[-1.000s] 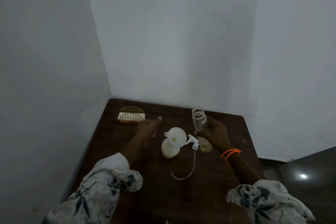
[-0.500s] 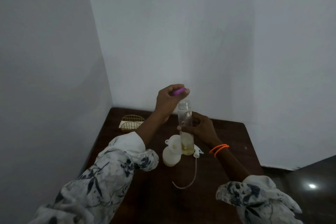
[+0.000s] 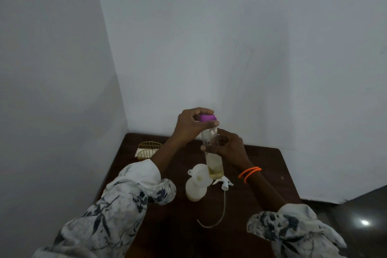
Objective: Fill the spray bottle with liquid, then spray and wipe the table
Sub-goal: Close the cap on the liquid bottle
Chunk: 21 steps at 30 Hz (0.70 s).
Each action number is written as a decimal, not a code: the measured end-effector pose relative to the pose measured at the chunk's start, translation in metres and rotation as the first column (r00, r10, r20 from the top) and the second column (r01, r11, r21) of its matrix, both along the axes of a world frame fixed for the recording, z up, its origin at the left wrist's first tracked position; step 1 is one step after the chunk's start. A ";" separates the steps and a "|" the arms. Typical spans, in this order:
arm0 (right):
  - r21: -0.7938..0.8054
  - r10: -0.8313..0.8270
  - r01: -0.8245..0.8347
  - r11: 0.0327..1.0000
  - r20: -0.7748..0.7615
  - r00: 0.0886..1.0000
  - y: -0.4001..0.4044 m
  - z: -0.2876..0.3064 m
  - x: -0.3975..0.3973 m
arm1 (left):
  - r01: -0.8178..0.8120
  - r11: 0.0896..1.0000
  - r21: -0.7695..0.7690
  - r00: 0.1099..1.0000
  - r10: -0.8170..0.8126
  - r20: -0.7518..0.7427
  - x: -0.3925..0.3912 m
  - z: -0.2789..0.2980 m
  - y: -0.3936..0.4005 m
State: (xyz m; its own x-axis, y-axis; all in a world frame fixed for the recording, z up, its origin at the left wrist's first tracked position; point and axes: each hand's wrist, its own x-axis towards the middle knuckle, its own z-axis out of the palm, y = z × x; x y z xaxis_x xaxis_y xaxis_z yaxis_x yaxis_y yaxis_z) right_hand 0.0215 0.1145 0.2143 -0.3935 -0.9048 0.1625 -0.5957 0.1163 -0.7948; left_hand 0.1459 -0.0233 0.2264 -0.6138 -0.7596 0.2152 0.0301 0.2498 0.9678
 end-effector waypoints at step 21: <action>-0.012 0.028 -0.026 1.000 0.170 0.985 -0.002 0.007 0.008 | 0.149 0.949 0.279 0.960 -0.071 -0.270 0.008 -0.007 -0.006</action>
State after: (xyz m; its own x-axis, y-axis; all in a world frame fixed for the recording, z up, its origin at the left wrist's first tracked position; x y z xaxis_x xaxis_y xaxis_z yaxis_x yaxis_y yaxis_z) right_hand 0.0293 0.1125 0.2214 -0.3918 -0.9141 0.1041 -0.4548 0.0941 -0.8856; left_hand 0.1541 -0.0290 0.2198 -0.6515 -0.7433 0.1518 0.2945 -0.0634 0.9535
